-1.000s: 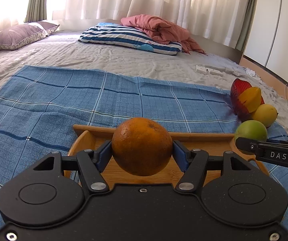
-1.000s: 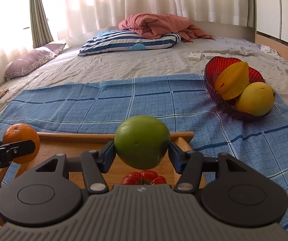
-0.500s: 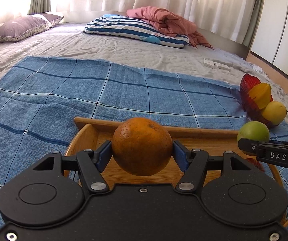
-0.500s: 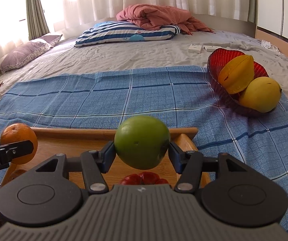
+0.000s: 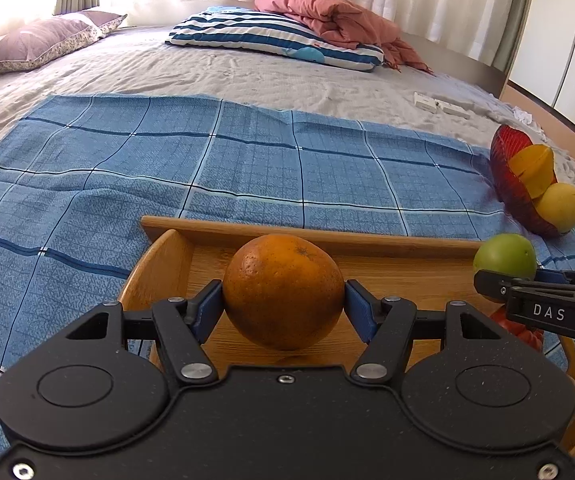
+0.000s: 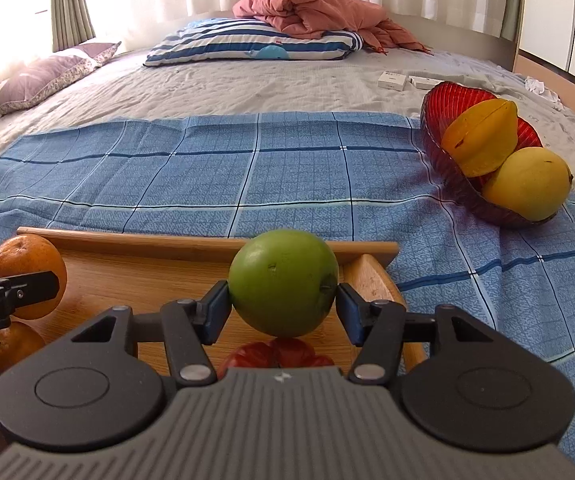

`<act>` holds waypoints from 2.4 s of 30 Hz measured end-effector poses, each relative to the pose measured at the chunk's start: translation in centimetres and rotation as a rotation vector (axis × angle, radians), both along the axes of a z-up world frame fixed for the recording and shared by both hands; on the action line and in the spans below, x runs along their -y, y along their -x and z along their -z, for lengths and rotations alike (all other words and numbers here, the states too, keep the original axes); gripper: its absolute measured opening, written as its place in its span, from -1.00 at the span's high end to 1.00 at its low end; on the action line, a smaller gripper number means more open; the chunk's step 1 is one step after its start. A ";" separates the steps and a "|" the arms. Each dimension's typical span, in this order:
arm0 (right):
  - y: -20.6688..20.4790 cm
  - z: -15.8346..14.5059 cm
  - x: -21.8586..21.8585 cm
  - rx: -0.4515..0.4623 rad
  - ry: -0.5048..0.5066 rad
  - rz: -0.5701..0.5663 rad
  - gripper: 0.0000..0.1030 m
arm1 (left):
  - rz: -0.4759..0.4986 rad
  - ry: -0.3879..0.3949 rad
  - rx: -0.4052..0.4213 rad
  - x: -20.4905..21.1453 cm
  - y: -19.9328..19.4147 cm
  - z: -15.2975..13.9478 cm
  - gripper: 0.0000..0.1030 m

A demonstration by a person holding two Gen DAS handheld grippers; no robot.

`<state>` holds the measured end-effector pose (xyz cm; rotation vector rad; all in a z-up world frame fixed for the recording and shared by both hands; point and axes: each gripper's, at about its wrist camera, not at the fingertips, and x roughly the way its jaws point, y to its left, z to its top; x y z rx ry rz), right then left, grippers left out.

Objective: Organize fruits
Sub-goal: 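Lift the orange and green apple and carry both over the tray, then lower both fruits onto the tray and open both tools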

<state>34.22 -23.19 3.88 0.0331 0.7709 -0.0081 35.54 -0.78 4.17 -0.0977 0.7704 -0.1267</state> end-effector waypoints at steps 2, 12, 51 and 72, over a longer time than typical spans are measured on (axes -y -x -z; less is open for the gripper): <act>-0.1 0.1 -0.1 -0.005 0.004 -0.002 -0.17 | -0.004 -0.006 -0.008 0.1 -0.2 0.1 -0.22; -0.6 0.4 0.2 -0.033 0.004 0.004 -0.15 | -0.007 -0.016 -0.020 0.4 -0.5 0.6 -0.22; 1.5 -1.2 -0.2 0.011 -0.005 -0.025 -0.38 | 0.001 -0.059 0.052 0.6 2.2 -1.6 -0.61; 10.3 -3.5 -0.6 0.151 0.017 -0.052 -0.73 | 0.097 -0.035 0.184 0.0 12.7 -3.8 -0.83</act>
